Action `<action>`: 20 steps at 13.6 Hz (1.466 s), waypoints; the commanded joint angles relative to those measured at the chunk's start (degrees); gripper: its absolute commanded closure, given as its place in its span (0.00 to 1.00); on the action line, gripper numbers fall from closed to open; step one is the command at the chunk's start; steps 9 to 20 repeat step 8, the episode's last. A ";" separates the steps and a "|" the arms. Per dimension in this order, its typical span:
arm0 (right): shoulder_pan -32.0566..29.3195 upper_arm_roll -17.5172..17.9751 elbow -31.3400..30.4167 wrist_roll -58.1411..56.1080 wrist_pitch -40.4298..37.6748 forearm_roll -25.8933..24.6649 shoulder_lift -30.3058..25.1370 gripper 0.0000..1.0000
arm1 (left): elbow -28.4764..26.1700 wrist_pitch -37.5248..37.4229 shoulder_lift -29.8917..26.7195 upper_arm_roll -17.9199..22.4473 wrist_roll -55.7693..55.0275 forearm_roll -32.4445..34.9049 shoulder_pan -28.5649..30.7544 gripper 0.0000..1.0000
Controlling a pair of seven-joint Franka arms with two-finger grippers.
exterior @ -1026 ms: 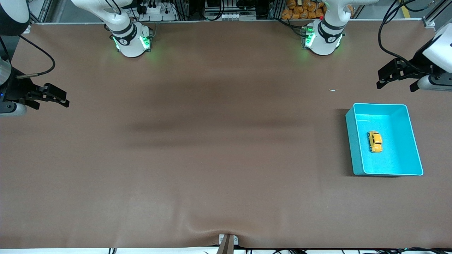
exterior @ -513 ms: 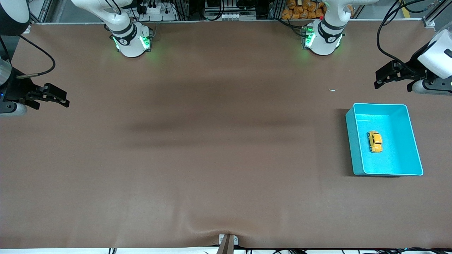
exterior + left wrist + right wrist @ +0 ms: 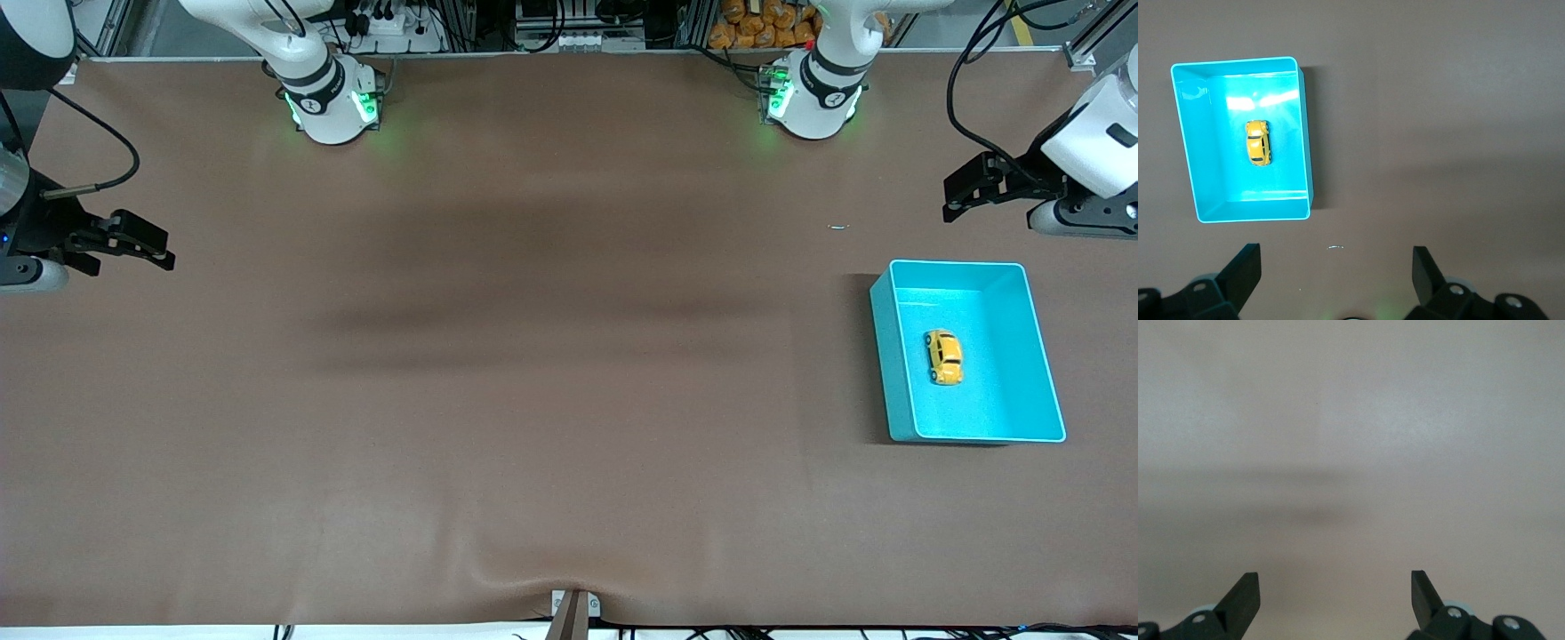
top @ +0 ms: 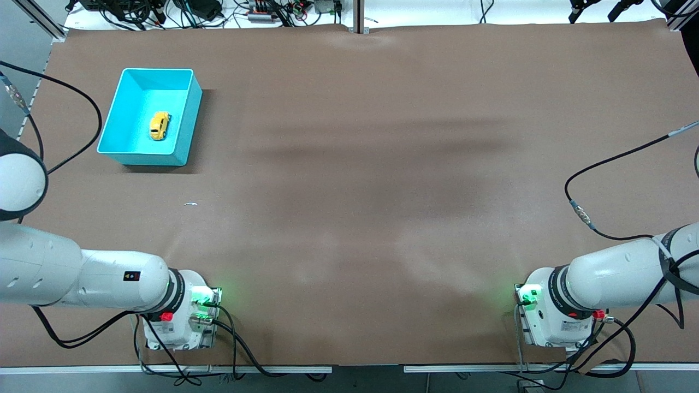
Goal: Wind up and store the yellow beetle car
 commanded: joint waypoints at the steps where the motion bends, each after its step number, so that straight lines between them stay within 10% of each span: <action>1: -0.14 0.41 0.37 1.03 -0.16 -0.84 -0.07 0.00 | 0.40 -0.85 -0.38 -0.46 -0.34 1.54 0.25 0.00; 20: -0.14 0.41 0.37 1.03 -0.07 -0.84 -0.07 0.00 | 0.13 -0.77 -0.73 -0.46 -0.34 1.54 0.16 0.00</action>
